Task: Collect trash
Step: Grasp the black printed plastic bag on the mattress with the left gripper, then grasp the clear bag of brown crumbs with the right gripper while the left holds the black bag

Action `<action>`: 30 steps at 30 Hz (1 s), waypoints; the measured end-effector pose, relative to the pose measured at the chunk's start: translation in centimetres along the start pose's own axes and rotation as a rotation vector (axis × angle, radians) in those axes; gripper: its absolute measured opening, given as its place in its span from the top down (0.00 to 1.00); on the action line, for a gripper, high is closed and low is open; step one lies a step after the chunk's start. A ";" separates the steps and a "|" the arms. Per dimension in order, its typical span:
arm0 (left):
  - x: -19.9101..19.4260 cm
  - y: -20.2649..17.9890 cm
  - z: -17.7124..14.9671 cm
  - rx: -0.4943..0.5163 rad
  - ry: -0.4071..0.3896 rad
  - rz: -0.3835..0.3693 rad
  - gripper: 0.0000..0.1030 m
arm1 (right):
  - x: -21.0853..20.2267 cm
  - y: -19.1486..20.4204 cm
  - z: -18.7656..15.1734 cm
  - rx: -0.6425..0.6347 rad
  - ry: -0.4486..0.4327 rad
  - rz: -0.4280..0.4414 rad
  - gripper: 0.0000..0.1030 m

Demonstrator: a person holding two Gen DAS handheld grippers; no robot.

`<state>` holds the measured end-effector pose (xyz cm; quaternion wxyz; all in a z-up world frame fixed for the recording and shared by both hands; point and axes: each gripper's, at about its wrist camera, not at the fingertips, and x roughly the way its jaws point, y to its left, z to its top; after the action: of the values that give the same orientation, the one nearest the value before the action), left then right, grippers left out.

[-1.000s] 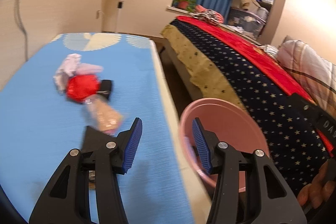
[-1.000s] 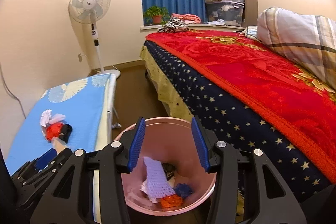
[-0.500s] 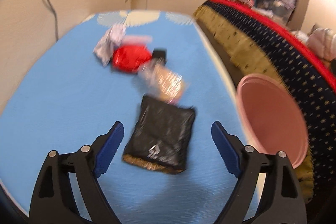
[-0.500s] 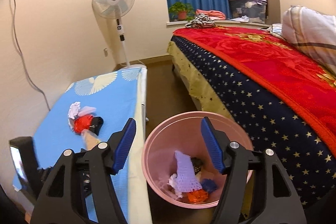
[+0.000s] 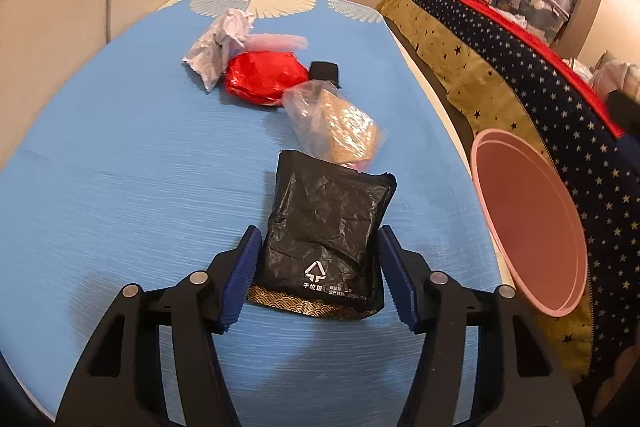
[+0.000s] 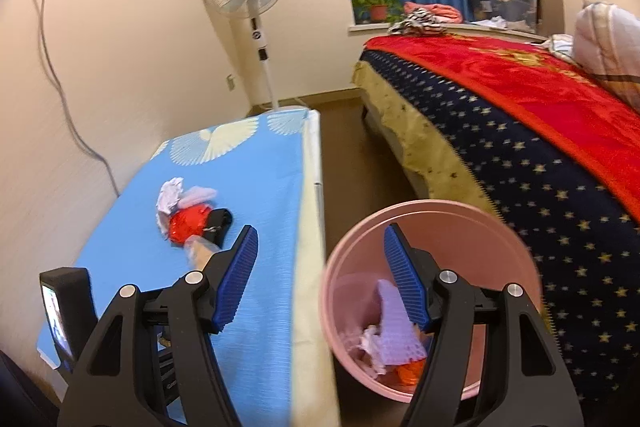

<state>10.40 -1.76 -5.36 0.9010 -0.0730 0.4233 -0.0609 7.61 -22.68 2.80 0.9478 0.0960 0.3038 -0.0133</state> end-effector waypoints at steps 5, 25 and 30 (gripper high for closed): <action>-1.7 2.0 1.0 -0.049 -0.065 0.025 0.44 | 2.5 1.7 -0.6 0.008 0.043 0.041 0.37; -2.8 7.5 2.7 -0.135 -0.157 0.160 0.44 | 12.5 8.6 -3.4 -0.046 0.225 0.148 0.37; -2.5 7.6 2.8 -0.137 -0.153 0.158 0.44 | 13.5 9.9 -4.1 -0.092 0.264 0.157 0.38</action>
<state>11.29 6.32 -3.09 0.9256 -0.1053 0.3609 0.0452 17.08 -11.73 -6.59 0.9011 0.0770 0.4177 0.0875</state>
